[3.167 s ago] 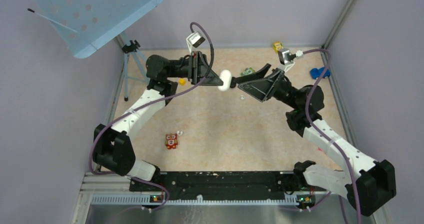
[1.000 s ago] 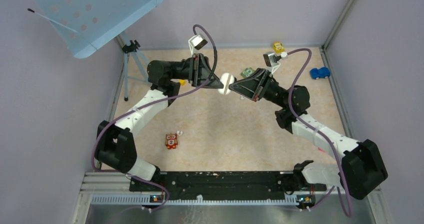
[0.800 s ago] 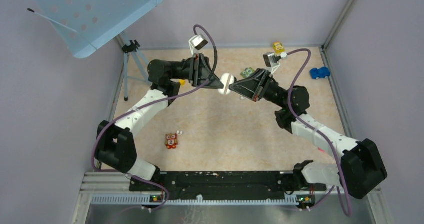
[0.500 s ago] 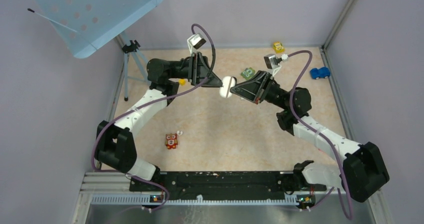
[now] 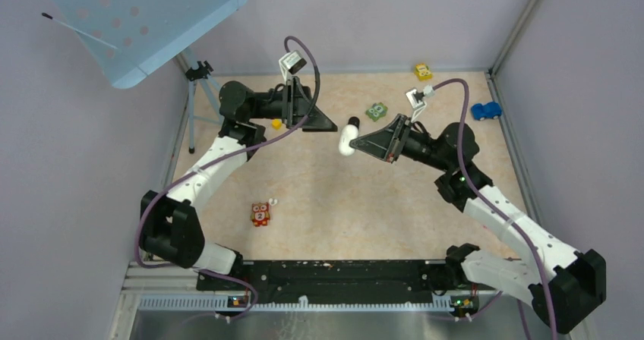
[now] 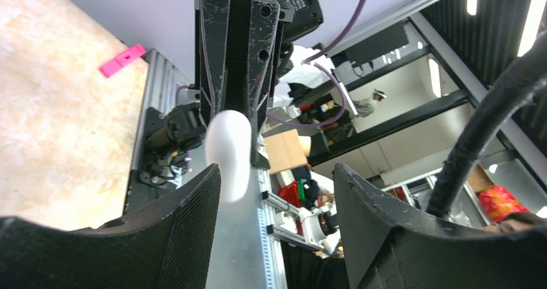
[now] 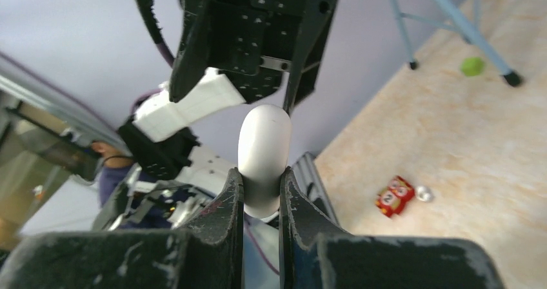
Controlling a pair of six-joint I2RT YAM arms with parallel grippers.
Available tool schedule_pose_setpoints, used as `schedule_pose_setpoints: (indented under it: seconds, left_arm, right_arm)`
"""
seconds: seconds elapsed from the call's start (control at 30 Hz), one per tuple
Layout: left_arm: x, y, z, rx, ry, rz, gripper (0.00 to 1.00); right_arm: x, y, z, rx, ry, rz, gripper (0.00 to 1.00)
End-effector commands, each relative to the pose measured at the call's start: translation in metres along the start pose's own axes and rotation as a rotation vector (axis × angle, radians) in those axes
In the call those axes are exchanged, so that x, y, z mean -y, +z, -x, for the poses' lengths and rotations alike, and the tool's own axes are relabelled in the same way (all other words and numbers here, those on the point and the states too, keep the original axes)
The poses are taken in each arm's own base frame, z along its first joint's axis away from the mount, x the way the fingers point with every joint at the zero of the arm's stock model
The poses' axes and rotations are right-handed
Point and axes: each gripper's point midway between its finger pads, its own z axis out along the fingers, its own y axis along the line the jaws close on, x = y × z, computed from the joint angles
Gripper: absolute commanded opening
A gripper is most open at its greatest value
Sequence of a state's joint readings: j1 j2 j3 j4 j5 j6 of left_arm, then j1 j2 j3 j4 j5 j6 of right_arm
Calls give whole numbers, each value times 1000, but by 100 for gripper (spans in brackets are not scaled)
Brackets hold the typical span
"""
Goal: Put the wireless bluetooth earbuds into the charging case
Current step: Pass from the left arm to the right
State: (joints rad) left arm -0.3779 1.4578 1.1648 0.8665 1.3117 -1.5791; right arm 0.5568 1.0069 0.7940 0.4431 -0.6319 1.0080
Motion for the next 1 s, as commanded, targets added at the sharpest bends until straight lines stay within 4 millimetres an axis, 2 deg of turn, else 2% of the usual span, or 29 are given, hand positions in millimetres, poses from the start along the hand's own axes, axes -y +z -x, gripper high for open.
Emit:
schedule_pose_setpoints:
  seconds: [0.0,0.07,0.13,0.27,0.3,0.4,0.47,0.57,0.63,0.67,0.8,0.97]
  left_arm:
    - [9,-5,-2,28,109,52,69]
    - [8,-6,-5,34,139,72,68]
    - [-3,-8,-9,50,148,123,68]
    - [-26,-11,-24,64,106,215,70]
    - [-31,-12,-28,78,98,228,73]
    - [-43,-14,-44,107,114,214,75]
    - [-51,-16,-46,145,108,216,75]
    - [-67,-15,-59,141,-23,172,75]
    - [-57,-9,-63,147,-7,71,75]
    - [-58,-7,-66,153,-33,46,75]
    - [-64,3,-68,167,-52,26,75]
    - [-56,9,-63,176,-42,-7,73]
  right_arm:
    - [40,-20,-12,-44,-34,-241,0]
    - [46,-25,-17,-46,-25,-274,0]
    - [47,-29,-18,-44,-21,-289,0]
    - [33,-28,-12,-9,-16,-211,0]
    - [32,-27,-11,-3,-8,-189,0]
    - [28,-22,-9,2,4,-133,0]
    - [26,-18,-8,3,11,-103,0]
    - [21,-15,-5,22,22,-55,0]
    - [24,-13,-5,24,38,-59,0]
    - [24,-12,-5,24,43,-54,0]
    - [23,-9,-4,28,59,-31,0]
    - [23,-7,-4,19,62,-19,0]
